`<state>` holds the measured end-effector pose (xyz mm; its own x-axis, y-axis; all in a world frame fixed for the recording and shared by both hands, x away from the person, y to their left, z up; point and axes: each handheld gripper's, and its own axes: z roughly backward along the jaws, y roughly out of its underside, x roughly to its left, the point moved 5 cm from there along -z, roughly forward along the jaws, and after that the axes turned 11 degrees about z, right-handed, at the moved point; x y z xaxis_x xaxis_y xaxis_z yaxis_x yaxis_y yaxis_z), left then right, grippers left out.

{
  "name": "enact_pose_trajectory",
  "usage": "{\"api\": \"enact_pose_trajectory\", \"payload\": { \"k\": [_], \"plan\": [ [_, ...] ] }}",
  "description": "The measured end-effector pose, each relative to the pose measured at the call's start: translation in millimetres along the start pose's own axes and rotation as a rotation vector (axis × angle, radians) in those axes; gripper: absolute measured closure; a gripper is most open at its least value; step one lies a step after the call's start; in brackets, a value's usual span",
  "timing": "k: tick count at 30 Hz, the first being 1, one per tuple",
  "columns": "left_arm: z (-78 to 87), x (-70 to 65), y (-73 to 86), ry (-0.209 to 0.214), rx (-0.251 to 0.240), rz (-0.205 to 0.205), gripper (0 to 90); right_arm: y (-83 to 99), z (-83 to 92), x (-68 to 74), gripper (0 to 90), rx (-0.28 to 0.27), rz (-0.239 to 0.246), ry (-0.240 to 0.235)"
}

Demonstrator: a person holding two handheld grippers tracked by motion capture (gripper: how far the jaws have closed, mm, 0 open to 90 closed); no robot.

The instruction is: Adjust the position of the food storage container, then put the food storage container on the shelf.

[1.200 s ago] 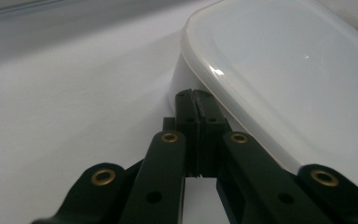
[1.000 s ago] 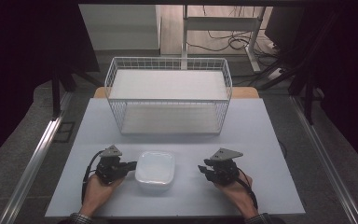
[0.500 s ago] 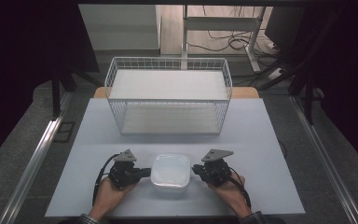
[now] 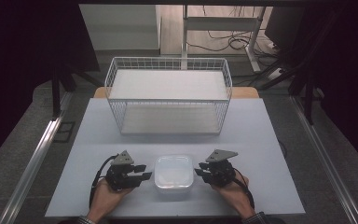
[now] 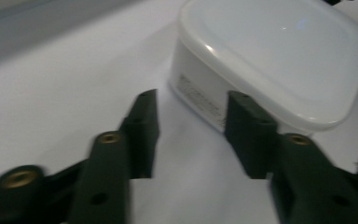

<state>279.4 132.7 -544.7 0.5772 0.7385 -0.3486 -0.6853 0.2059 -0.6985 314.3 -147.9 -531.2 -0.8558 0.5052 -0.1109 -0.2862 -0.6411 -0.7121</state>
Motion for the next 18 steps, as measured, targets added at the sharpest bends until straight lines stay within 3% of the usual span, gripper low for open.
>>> {"api": "enact_pose_trajectory", "payload": {
  "k": [3,4,6,7,10,14,18],
  "plan": [
    [1.7,2.4,1.4,-0.034,-0.007,-0.023,37.9,2.2,2.5,-2.4,57.0,-0.004,-0.001,0.01],
    [2.7,4.0,3.5,-0.046,-0.01,-0.038,32.9,4.3,5.5,-4.9,48.5,-0.013,-0.005,0.023],
    [3.1,4.8,4.4,-0.053,-0.009,-0.043,29.6,5.4,6.8,-6.3,44.3,-0.02,-0.008,0.027],
    [3.7,5.9,6.2,-0.047,-0.007,-0.048,23.0,7.9,9.5,-9.3,33.2,-0.033,-0.012,0.033],
    [4.5,8.0,9.0,-0.053,-0.001,-0.049,15.2,12.6,10.5,-12.8,18.0,-0.053,-0.014,0.037],
    [5.1,9.3,10.2,-0.058,-0.008,-0.054,8.2,17.3,9.7,-16.3,8.0,-0.051,-0.033,0.057],
    [2.2,9.5,12.2,-0.065,-0.003,-0.082,7.2,17.1,9.7,-16.9,5.0,-0.055,-0.03,0.066]
  ]
}}
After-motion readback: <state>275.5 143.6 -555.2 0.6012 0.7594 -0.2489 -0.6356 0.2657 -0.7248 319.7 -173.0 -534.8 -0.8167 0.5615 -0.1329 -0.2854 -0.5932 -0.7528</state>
